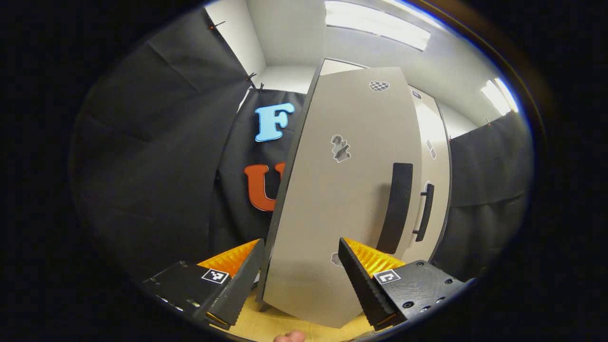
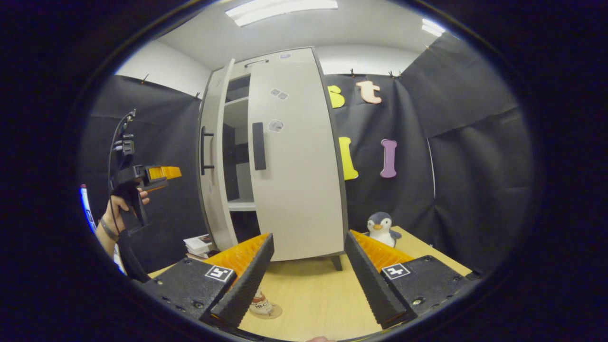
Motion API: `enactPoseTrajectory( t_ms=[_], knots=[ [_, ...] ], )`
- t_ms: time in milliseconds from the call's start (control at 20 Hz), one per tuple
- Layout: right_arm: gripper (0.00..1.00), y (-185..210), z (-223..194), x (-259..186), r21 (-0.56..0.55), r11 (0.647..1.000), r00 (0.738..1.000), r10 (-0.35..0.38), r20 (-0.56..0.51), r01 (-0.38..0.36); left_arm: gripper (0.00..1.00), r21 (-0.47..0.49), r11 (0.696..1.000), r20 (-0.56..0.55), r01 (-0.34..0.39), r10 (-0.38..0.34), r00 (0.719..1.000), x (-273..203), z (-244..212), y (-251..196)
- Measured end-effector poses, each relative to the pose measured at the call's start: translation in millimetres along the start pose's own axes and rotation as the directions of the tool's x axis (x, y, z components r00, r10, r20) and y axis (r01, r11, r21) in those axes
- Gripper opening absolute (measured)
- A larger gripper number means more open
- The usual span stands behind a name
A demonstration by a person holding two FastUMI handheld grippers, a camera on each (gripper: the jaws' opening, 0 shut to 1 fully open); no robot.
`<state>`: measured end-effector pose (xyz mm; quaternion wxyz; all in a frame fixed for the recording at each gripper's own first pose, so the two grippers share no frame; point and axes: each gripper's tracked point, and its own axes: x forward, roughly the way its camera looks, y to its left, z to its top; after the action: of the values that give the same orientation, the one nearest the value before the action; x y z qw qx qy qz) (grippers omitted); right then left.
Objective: Grasp the bottle in the cabinet with the left hand and place it on the coaster, then close the right door with the right hand and the left door with the left hand.
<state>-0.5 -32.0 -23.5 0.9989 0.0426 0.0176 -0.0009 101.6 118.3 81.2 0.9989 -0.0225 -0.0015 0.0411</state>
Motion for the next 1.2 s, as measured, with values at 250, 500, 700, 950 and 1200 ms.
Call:
enactPoseTrajectory(
  t_ms=[250, 500, 700, 950, 1200],
  knots=[
    [0.98, 10, -10, 2, 0.029, 0.999, 1.0, 0.023, -0.009, -0.023, 0.95, 0.089, 0.99, 0.025, -0.105, 0.103, 0.994, -55, -30, 13],
    [0.98, 27, -21, 4, 0.05, 0.997, 0.998, 0.061, -0.036, -0.059, 0.99, 0.086, 0.987, -0.055, -0.134, 0.139, 0.989, -107, -103, -3],
    [0.98, 38, -28, 5, 0.045, 0.996, 0.996, 0.079, -0.049, -0.077, 0.99, 0.028, 0.994, -0.117, -0.106, 0.108, 0.987, -131, -142, -20],
    [0.99, 46, -40, 0, 0.019, 0.998, 0.995, 0.068, -0.075, -0.066, 0.95, 0.019, 0.998, -0.164, -0.062, 0.064, 0.984, -143, -164, -39],
    [0.98, 49, -42, -2, 0.008, 0.998, 0.995, 0.063, -0.078, -0.063, 0.95, 0.054, 0.999, -0.162, -0.008, 0.017, 0.987, -141, -167, -52]
  ],
)
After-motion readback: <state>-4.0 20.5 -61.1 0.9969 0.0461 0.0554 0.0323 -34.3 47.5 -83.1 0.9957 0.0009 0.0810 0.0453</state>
